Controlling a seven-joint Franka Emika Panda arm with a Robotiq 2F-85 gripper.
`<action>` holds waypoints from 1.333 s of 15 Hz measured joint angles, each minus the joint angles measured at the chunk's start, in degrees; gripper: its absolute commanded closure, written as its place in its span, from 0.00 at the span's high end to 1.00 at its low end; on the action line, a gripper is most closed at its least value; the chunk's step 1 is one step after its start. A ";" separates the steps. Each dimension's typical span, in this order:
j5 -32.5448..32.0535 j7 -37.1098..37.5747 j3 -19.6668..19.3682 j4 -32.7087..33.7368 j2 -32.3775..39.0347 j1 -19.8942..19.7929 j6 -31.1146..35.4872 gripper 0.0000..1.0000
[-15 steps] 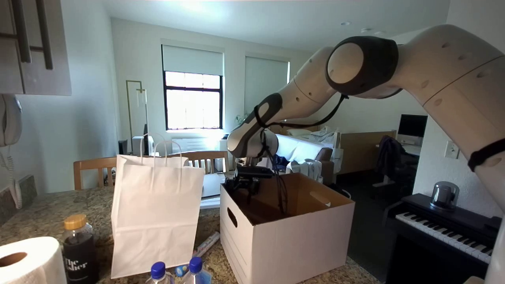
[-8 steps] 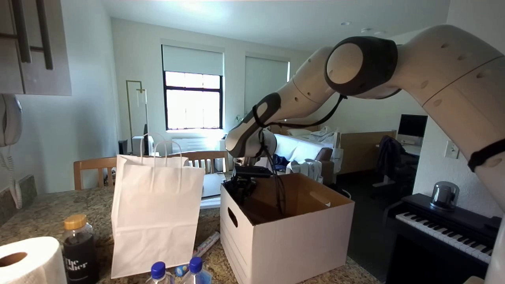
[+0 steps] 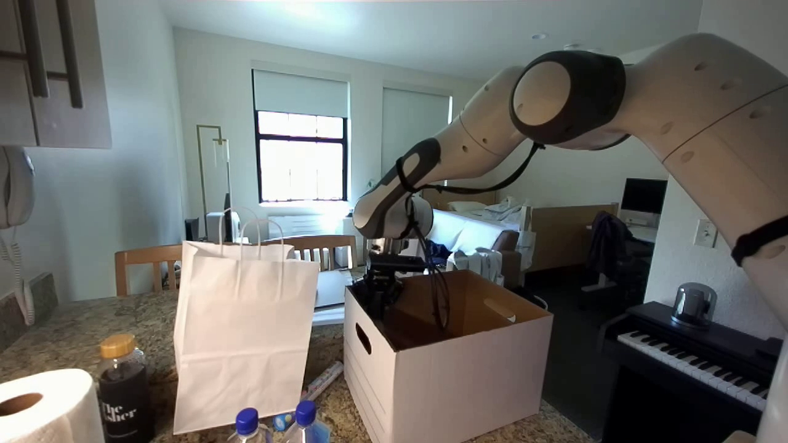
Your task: Pick up the bottle from the box and put them on the counter
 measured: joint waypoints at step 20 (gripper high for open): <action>-3.57 25.79 10.74 -0.24 -32.69 12.96 -24.21 0.13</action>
